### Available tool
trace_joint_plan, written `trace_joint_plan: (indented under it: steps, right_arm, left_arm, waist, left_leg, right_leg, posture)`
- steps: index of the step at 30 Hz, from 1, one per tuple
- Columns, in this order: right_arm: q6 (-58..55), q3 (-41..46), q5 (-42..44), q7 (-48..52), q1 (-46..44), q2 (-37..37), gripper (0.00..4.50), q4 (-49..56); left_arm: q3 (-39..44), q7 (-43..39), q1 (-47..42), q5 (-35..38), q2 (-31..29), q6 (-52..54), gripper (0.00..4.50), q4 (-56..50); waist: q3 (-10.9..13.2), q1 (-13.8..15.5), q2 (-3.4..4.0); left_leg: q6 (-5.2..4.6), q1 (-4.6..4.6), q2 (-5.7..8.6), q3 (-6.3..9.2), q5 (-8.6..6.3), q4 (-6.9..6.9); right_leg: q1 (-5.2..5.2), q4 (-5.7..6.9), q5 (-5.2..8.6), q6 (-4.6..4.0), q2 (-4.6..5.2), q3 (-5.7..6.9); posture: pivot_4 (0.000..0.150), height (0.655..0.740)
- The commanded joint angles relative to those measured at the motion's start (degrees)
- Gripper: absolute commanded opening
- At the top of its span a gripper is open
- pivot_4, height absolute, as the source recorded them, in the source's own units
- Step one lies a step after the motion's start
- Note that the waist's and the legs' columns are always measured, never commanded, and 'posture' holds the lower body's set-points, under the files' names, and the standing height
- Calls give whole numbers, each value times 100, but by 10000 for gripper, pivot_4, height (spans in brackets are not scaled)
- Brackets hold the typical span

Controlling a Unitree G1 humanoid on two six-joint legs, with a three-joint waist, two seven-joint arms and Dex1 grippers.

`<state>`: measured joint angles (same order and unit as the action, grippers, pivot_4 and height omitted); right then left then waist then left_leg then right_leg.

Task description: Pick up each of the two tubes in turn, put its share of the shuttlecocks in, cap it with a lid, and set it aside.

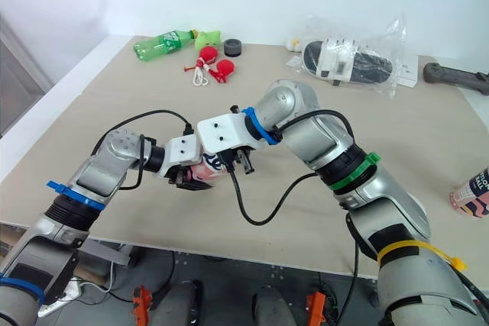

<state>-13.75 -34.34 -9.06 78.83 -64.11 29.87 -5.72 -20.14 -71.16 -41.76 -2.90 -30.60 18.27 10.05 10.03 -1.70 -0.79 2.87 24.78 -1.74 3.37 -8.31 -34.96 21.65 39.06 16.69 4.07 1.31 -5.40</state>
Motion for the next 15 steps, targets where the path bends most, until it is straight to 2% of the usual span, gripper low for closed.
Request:
trace_joint_plan:
  steps: [1, 9, 15]
  right_arm:
    - [104, -266, -238, 18, 110, -213, 220, -179]
    - [231, -328, -404, 58, 398, -320, 220, 106]
    - [0, 155, -264, 304, 119, -123, 220, 325]
  left_arm:
    - [-240, -71, 78, 18, 113, 2, 30735, -106]
    - [-224, -64, 76, 0, 146, 4, 30735, -92]
    - [-227, -62, 79, -9, 158, -14, 30735, -86]
  waist:
    - [0, -30, 0]
    - [-29, -63, 5]
    - [-29, -59, 7]
  left_leg:
    - [0, -14, 0, -1, 0, 3]
    - [-1, -47, 0, -3, 0, 23]
    - [-1, -49, 2, -3, 1, 30]
  right_leg:
    - [-16, 0, 2, -1, 0, -1]
    - [-39, 0, 8, -10, 1, -5]
    - [-38, 0, 11, -9, 2, -5]
  posture:
    - [1500, 7400]
    - [1500, 7400]
    - [1500, 7400]
